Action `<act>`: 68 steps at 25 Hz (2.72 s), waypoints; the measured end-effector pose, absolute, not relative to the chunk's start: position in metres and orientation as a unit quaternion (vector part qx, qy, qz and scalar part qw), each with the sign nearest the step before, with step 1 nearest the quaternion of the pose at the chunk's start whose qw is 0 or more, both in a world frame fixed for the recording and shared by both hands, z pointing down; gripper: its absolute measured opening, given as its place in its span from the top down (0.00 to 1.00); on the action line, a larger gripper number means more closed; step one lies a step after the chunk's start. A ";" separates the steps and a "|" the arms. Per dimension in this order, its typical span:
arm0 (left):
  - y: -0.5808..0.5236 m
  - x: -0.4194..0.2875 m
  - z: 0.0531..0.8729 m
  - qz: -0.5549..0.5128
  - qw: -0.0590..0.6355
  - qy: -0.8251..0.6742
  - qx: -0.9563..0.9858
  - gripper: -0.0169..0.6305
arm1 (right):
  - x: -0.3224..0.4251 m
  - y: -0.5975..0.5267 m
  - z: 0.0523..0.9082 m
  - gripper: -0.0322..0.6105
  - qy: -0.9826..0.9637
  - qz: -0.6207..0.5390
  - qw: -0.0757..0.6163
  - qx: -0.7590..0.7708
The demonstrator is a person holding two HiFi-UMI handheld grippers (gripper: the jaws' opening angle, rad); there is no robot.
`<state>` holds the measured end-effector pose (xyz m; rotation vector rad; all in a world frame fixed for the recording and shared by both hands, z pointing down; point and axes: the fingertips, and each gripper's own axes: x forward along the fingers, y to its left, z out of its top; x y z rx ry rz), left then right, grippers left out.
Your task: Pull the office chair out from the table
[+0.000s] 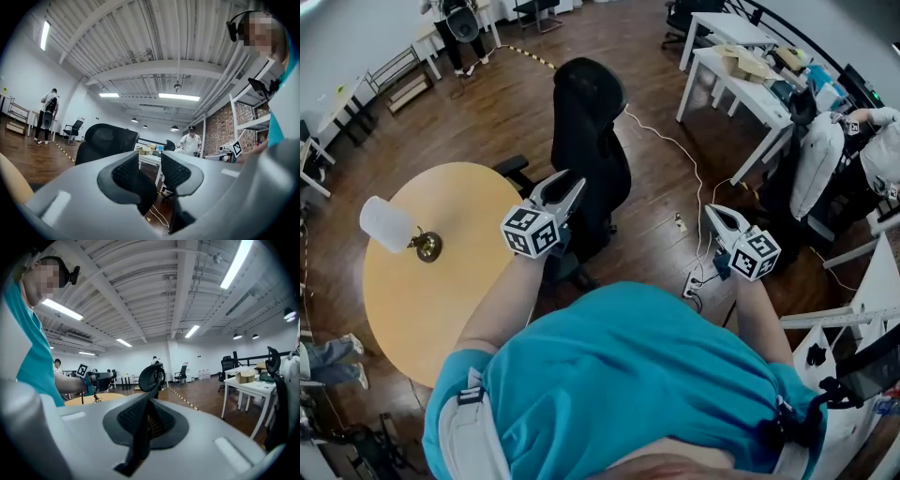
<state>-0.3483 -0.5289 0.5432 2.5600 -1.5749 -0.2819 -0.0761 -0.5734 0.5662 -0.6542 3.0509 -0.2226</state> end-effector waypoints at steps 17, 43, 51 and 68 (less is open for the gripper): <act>-0.697 -0.338 0.566 0.002 0.038 -0.528 0.848 0.31 | -0.149 -0.724 0.588 0.95 0.979 -0.089 0.007 -0.181; -0.849 -0.319 0.590 0.078 0.045 -0.625 0.776 0.68 | -0.065 -0.867 0.624 0.95 0.972 -0.114 0.015 -0.205; -0.886 -0.275 0.597 0.081 0.057 -0.608 0.788 0.65 | -0.033 -0.880 0.617 0.95 0.967 -0.103 0.024 -0.233; -1.004 -0.185 0.615 0.108 0.084 -0.585 0.799 0.61 | 0.069 -0.915 0.644 0.95 0.949 -0.115 0.036 -0.291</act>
